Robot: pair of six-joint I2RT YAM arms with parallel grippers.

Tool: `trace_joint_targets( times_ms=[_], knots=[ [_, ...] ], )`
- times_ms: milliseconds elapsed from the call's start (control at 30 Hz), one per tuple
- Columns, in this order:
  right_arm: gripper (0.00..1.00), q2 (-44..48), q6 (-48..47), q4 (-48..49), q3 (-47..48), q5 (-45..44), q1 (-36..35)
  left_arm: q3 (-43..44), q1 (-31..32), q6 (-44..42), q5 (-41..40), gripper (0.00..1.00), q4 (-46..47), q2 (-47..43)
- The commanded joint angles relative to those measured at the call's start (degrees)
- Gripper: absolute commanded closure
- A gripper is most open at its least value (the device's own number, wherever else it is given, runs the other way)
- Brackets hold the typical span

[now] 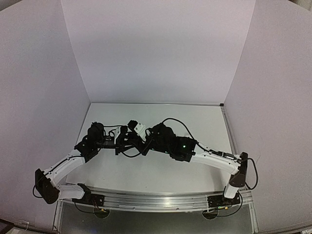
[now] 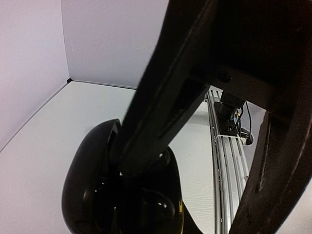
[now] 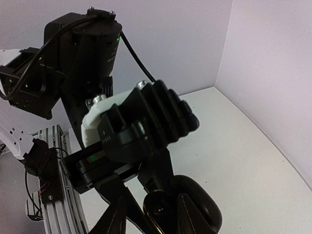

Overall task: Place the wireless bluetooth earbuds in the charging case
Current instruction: Adjust the left earbud in the left side groove of the charging case.

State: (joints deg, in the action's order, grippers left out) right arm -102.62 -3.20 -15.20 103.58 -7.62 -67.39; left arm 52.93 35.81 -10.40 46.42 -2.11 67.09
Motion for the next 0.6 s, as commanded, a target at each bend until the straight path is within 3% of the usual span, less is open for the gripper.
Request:
trace_joint_targets(
  times_ms=[0,200,333,567],
  knots=[
    [0.70,-1.4,-0.3,-0.1,3.1,-0.9,1.0,3.0,0.4,-0.9,1.5,1.00,-0.1,0.2],
    [0.73,-2.2,0.1,-0.1,3.4,0.0,1.8,3.0,0.3,-1.0,1.2,1.00,0.2,0.1],
    [0.82,-2.4,0.4,-0.1,3.1,1.0,2.1,2.9,0.3,-1.1,1.0,1.00,0.5,0.2],
    [0.84,-3.3,1.2,-0.5,3.2,3.0,2.2,3.0,0.3,-1.4,0.6,1.00,0.7,0.3]
  ],
)
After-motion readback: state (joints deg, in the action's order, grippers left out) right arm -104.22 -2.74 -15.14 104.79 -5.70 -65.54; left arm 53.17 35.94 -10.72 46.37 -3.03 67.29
